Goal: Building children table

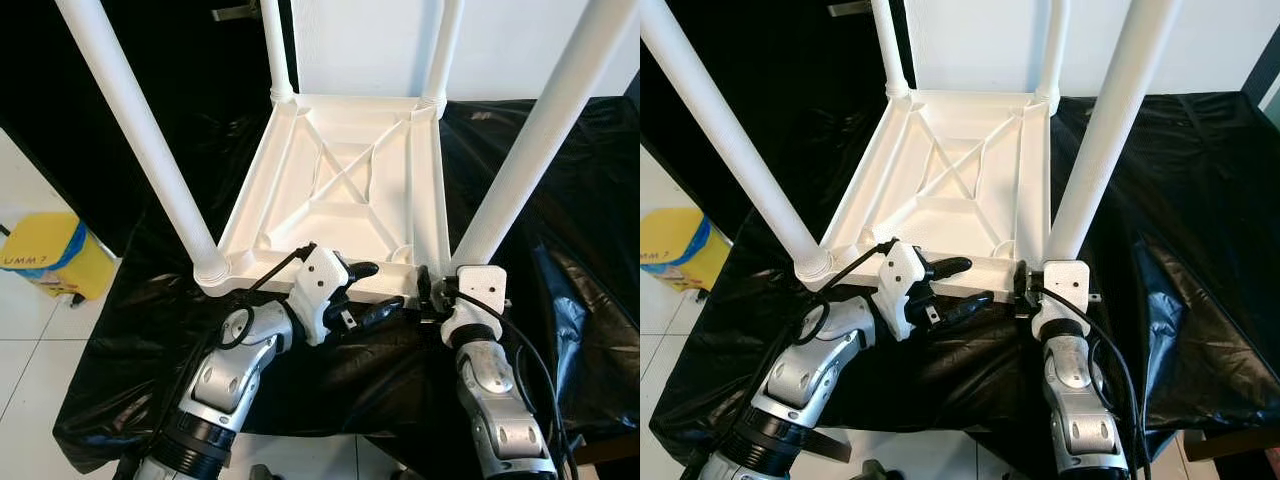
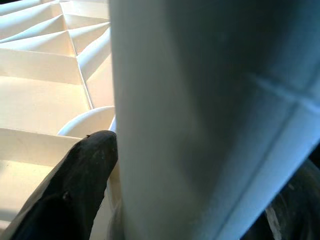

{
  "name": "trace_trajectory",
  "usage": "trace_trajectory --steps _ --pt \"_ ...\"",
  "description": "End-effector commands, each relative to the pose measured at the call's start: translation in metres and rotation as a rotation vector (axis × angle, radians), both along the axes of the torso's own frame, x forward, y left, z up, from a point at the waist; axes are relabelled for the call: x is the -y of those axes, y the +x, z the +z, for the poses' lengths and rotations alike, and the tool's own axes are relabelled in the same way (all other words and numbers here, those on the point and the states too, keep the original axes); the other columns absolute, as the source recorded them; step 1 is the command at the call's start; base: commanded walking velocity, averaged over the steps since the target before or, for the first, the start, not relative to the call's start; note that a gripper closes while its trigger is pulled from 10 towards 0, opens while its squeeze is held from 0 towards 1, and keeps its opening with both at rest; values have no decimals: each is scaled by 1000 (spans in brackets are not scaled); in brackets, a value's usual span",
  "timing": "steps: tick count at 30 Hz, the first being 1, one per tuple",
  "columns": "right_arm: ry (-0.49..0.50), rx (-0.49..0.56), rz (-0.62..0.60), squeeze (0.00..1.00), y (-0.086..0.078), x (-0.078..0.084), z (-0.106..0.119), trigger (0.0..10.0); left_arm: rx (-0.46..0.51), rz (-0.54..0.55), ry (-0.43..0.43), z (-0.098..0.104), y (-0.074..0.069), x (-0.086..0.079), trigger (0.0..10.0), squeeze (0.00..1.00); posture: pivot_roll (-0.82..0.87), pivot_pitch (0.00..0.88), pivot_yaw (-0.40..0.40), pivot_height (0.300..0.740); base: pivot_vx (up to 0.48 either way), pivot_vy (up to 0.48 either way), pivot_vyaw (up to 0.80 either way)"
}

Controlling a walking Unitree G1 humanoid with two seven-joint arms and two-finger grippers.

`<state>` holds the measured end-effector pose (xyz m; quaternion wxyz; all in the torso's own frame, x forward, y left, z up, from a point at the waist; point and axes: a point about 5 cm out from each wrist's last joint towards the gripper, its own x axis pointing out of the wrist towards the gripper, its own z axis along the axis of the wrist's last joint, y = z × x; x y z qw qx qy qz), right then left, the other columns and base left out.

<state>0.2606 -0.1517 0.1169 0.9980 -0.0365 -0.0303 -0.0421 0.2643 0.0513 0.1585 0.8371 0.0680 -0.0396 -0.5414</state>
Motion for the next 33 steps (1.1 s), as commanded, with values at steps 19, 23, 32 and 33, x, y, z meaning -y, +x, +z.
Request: trace_trajectory --steps 19,23,32,33 --pt "-23 56 416 0 -16 45 22 10000 1 -7 14 3 3 0 10000 0 -129 74 55 740 0 0 0" --pt "-69 39 494 0 -8 53 24 10000 6 -14 49 -1 6 0 10000 0 -121 72 51 740 0 0 0" --pt "-107 3 611 0 14 57 23 10000 16 -13 15 3 3 8 10000 0 -105 51 28 740 0 0 0" --pt "-110 -6 623 0 16 56 21 10000 18 -11 14 3 4 9 10000 0 -102 49 18 740 0 0 0"
